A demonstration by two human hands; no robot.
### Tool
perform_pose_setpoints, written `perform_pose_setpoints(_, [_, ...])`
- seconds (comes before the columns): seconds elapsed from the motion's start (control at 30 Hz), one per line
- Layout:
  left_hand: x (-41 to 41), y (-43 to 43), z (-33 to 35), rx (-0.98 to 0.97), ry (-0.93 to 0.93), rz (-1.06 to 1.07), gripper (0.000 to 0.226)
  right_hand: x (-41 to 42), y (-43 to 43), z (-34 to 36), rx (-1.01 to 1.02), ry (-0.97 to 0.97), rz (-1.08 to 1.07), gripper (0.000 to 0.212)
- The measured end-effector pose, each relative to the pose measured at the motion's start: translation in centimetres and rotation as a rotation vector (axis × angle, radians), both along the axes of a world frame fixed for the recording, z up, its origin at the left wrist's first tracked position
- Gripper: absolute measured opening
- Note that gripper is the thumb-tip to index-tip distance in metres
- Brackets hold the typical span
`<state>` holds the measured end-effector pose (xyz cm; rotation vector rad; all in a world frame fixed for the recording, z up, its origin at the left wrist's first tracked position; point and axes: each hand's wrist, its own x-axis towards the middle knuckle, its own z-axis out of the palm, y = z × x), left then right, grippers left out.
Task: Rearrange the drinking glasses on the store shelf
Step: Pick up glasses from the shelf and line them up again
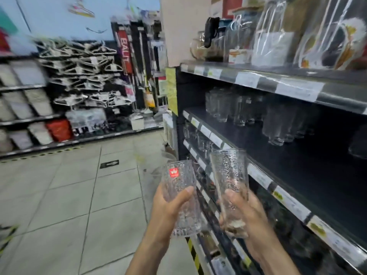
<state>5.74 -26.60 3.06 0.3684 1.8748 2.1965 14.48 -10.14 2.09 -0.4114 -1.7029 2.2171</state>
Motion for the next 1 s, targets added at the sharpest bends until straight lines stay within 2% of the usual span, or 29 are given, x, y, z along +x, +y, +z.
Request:
perform_pose_setpoints(0.13, [-3.5, -3.4, -0.4, 0.008, 0.006, 0.060, 0.094, -5.3, -2.8, -1.3, 0.008, -0.032, 0.069, 0.075])
perform_pose_setpoints(0.37, [-12.1, -8.5, -0.9, 0.001, 0.014, 0.108, 0.073, -15.4, -6.6, -2.4, 0.076, -0.080, 0.131, 0.085])
perform_pose_setpoints(0.5, [-17.5, -9.9, -1.0, 0.012, 0.017, 0.101, 0.067, -20.7, -7.8, -2.9, 0.078, -0.089, 0.100, 0.084])
perform_pose_setpoints(0.63, [-22.7, -10.1, -1.7, -0.002, -0.012, 0.063, 0.064, -24.7, -7.9, -3.9, 0.062, -0.116, 0.037, 0.093])
perform_pose_setpoints(0.73, [-26.2, -9.3, -2.2, -0.021, -0.036, 0.030, 0.075, -27.0, -7.4, -4.0, 0.061, -0.137, 0.003, 0.082])
perform_pose_setpoints(0.8, [-28.4, -8.6, -2.3, -0.010, -0.056, 0.010, 0.080, -28.7, -6.9, -4.1, 0.039, -0.132, -0.018, 0.083])
perform_pose_setpoints(0.9, [-31.9, -7.1, -2.6, -0.013, -0.054, -0.039, 0.069, -31.2, -5.8, -4.2, -0.015, -0.131, -0.063, 0.085])
perform_pose_setpoints(1.0, [-35.6, -5.2, -2.6, -0.005, -0.057, -0.081, 0.070, -33.9, -4.1, -4.5, -0.024, -0.130, -0.112, 0.090])
